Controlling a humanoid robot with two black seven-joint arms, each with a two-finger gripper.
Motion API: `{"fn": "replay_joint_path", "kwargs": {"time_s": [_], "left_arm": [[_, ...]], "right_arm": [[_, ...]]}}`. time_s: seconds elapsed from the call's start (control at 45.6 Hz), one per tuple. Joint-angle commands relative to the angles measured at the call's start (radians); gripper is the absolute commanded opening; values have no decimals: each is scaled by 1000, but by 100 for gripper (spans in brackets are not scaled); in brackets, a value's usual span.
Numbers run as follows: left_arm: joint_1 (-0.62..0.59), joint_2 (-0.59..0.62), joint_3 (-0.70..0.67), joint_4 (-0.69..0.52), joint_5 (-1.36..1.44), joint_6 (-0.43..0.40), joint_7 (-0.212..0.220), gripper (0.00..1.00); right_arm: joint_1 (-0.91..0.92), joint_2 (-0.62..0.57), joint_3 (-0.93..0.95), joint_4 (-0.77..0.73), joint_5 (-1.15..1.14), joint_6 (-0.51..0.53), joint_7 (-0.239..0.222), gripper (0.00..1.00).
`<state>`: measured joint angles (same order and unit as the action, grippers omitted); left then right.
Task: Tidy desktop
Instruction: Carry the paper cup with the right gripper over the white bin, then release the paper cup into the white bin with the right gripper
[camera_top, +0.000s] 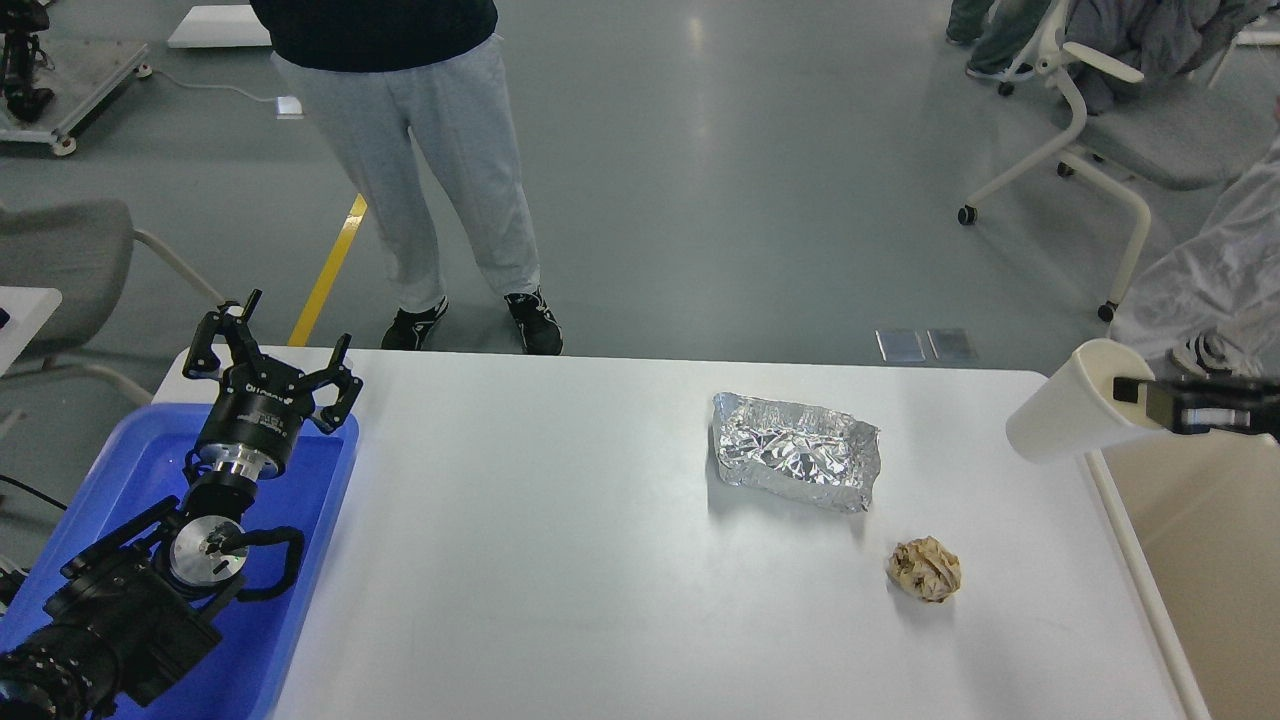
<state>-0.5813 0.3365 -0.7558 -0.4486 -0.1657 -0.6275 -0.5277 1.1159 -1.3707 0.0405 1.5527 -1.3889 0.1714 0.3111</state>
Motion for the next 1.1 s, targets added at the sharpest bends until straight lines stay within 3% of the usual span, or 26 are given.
{"fn": "replay_joint_path", "kwargs": {"time_s": [0.0,0.461,0.724,0.878,1.075], "left_arm": [[0,-1,0,1,0,0,0,100],[0,-1,0,-1,0,0,0,100],[0,-1,0,1,0,0,0,100],[0,-1,1,1,0,0,0,100],[0,-1,1,1,0,0,0,100]], "right_arm": [[157,-37,2,-2,24,106,-1,0],[145,-50,-14,-45,10,91,-17,0],[75,-36,-44,-197,89,10,-15,0],[-50,-2,-42,-296,220,-107,-15,0],[-162,36,-42,-394,359,-171,-13,0]]}}
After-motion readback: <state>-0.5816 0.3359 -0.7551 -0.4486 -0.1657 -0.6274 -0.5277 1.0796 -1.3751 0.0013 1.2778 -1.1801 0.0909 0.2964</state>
